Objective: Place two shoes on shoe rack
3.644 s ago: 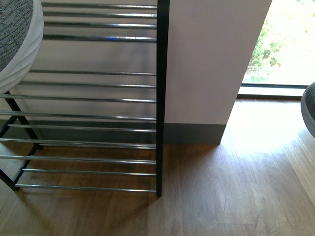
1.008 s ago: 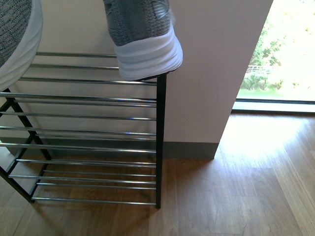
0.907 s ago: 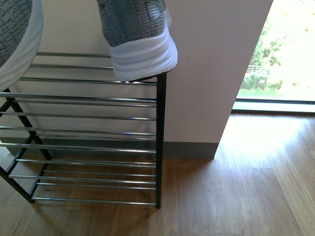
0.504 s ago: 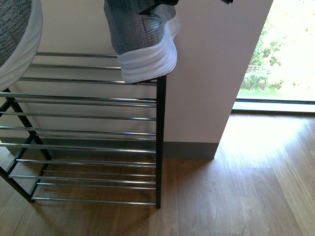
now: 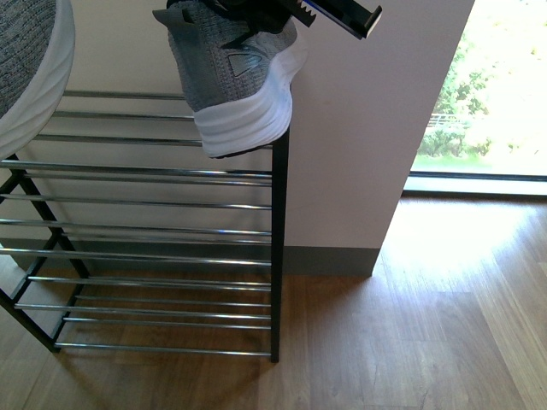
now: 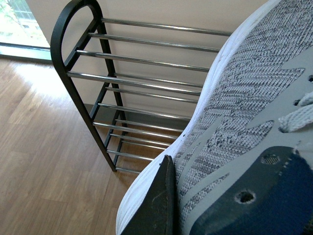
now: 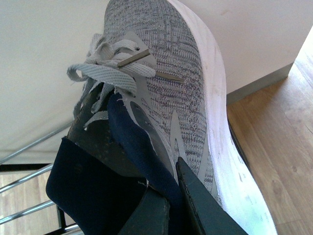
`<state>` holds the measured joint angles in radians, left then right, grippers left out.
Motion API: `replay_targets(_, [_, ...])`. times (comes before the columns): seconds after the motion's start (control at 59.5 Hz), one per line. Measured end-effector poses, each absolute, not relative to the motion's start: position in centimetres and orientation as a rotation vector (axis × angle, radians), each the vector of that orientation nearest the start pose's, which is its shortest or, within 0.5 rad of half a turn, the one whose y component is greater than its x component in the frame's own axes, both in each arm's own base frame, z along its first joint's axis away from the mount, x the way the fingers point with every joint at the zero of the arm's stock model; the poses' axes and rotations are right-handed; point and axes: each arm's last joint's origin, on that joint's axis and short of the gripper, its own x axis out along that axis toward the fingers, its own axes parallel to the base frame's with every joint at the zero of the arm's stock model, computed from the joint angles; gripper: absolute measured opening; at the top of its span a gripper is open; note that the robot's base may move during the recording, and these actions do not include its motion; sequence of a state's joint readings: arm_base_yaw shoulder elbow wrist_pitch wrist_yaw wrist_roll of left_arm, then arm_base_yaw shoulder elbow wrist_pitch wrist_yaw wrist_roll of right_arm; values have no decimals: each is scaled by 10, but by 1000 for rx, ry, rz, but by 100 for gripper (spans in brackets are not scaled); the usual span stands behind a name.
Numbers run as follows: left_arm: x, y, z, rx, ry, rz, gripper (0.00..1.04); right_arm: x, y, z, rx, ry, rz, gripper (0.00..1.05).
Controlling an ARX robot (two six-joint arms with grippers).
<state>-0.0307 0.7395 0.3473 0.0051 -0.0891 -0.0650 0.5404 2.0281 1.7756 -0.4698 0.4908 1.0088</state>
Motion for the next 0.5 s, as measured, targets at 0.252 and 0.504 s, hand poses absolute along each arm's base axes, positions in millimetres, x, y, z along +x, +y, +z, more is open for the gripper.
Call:
replay_targets(0.252, [164, -2, 207, -41, 384, 70, 2, 394, 232, 283, 638, 588, -211, 1])
replay_targets(0.504, [164, -2, 207, -41, 384, 71, 2, 389, 242, 283, 633, 581, -187, 1])
